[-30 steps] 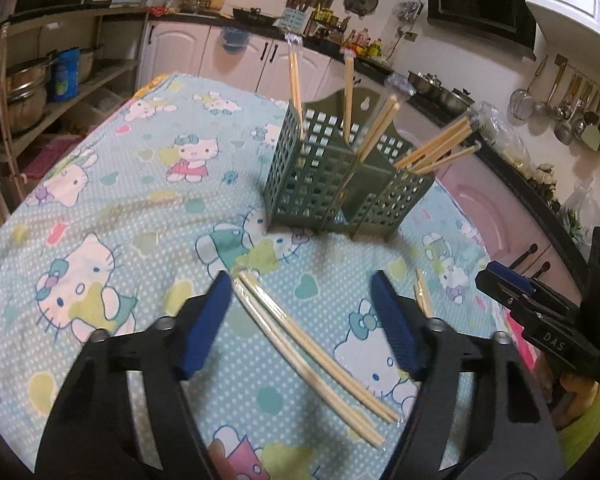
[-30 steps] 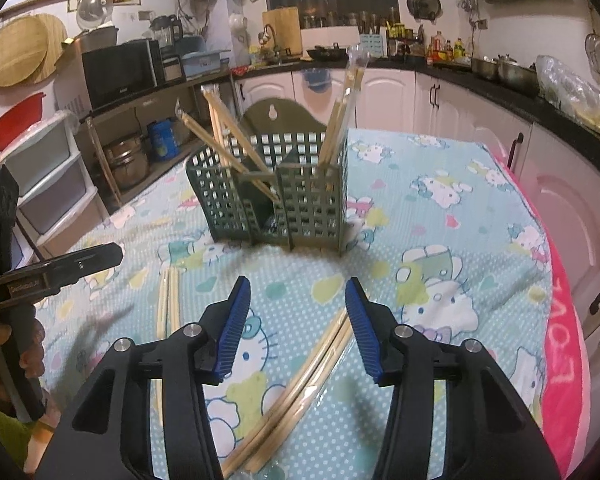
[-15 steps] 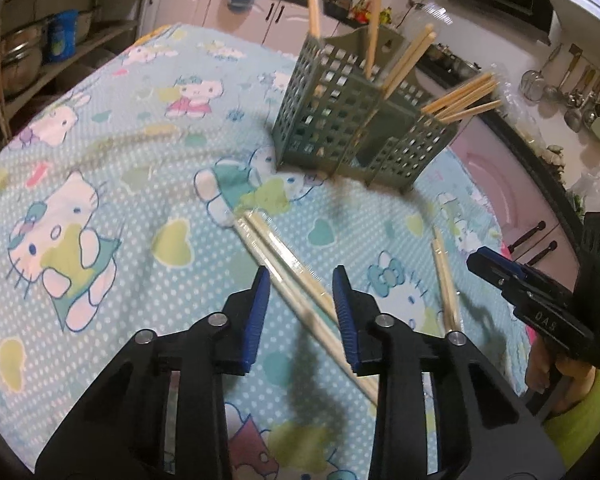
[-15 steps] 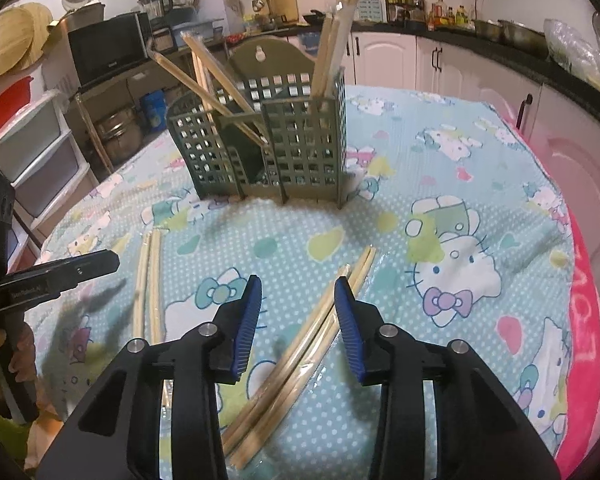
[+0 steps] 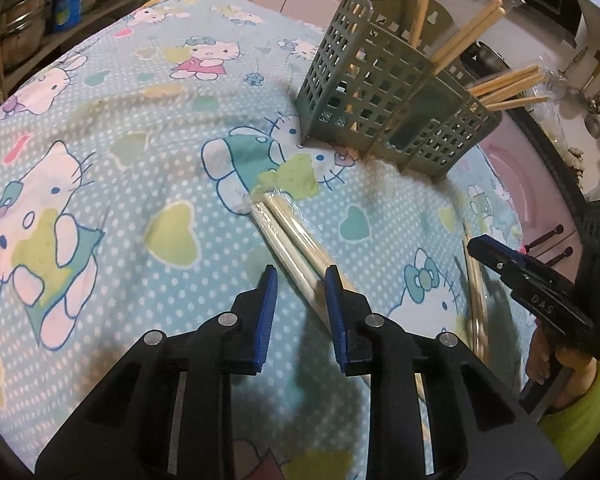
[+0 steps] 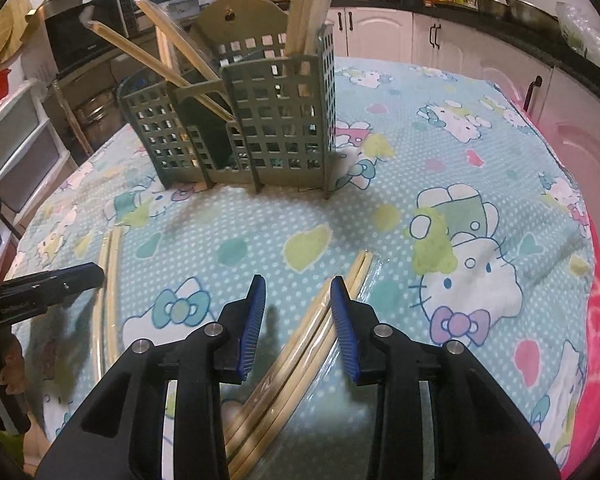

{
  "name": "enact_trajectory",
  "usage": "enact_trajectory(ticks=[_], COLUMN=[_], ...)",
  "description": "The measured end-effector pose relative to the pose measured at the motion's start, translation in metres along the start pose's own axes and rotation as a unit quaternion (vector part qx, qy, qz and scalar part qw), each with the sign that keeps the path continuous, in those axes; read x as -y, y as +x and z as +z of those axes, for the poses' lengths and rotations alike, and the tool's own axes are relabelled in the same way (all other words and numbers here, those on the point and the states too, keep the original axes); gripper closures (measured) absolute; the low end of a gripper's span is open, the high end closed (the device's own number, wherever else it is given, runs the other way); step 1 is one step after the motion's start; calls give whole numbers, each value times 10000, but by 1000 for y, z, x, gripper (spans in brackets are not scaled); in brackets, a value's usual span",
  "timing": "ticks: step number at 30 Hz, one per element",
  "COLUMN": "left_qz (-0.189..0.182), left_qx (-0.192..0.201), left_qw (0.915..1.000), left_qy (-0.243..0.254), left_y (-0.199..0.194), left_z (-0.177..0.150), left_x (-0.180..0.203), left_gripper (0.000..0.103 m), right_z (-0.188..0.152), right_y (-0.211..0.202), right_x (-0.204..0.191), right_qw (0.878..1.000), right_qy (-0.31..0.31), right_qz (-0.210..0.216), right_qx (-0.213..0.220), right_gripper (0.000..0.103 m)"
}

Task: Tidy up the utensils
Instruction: 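Lower the left tool onto another chopstick bundle and close its fingers, then lift the chopsticks with the left tool and carry them over the caddy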

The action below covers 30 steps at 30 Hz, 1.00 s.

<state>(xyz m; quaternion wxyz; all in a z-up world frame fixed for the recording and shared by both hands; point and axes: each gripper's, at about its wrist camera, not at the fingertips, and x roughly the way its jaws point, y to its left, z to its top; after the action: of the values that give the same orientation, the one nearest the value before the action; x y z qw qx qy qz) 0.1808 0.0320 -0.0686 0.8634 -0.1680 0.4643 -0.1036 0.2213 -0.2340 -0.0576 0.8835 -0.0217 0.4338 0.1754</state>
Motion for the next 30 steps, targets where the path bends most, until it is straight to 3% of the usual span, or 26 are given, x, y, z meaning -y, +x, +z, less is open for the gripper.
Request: enact_trajectory(ticks=[12,15,19,25,30], left_qz=[-15,-32,-89,-107,-198], left_qx=[-46,-53,-45,-59,-20], left_qw=[10000,10000,9999,9999,9994], left_qy=[-55,-40,-74,-99,-280], left_y=[11,12,13,17,17], left_z=[17,19,22,27,31], left_x=[-4,-5,-8,-8,-14], left_gripper=[85,85,85,86,95], right_z=[14,18,19,17,19], right_y=[23,34,35,31,25], right_x=[5,6,2,-1,-10], right_qw=[9997,9991,9991,9993,9992], right_qy=[-65,-57,-155,-98,-149], right_qz=[-121,-99,-79,142,280], right_qx=[-189,-406,-383,-324,-258], right_gripper=[71,77,93,96,96])
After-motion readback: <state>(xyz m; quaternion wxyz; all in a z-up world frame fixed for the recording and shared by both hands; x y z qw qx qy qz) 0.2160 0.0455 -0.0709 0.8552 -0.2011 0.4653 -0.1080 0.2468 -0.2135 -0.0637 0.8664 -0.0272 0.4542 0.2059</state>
